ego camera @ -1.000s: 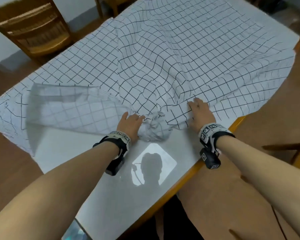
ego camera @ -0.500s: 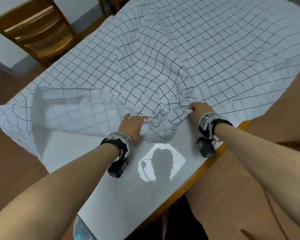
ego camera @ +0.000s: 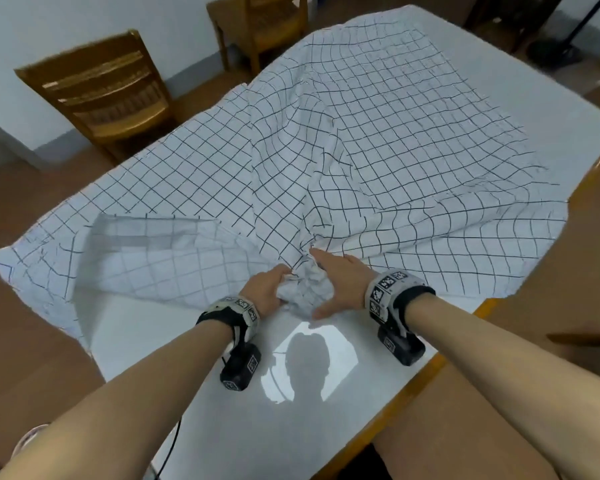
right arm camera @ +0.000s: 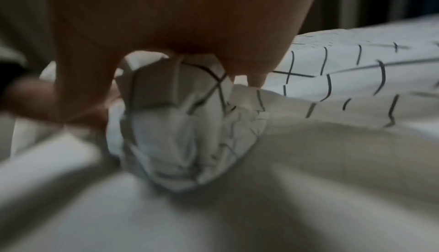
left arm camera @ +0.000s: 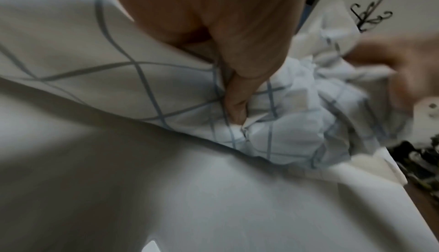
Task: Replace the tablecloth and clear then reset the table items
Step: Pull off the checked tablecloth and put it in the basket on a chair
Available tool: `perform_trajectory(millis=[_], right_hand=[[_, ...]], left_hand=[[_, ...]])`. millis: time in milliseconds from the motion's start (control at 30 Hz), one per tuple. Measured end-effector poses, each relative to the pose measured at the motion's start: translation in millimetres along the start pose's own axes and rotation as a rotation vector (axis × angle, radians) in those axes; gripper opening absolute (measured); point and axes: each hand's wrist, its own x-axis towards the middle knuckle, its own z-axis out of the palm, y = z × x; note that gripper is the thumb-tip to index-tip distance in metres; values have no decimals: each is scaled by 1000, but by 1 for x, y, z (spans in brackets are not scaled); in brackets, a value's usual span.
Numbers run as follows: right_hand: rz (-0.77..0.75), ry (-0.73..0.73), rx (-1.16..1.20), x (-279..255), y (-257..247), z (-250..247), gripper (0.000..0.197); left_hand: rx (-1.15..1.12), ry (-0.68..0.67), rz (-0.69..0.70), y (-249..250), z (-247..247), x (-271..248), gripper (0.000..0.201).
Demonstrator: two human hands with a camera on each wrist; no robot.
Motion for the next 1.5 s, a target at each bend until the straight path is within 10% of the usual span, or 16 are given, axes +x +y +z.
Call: perform_trajectory(millis=[167,300,400,533,900,1167,1500], right_hand=[[62,133,49,12,5,18,42],[231,223,188,23,6,8,22],[279,232,223,30,14,1,28],[340,221,326,30,21,-1,18],[426,414,463,-37,74,29,41],[405,228,192,-81,166,44,116],[442,225,-35,-25,163,19,18]], left_hand=[[-31,-14,-28,7,-12,-3,57],[-21,106,29,14,-31,-3,64],[202,303,210,16,-38,-13,64],[510,224,390,17,-28,-35,81],[568,59,205,53,5,17,52],[577,106,158,70,2,54,46],[442,50,128,81,11,24,32]])
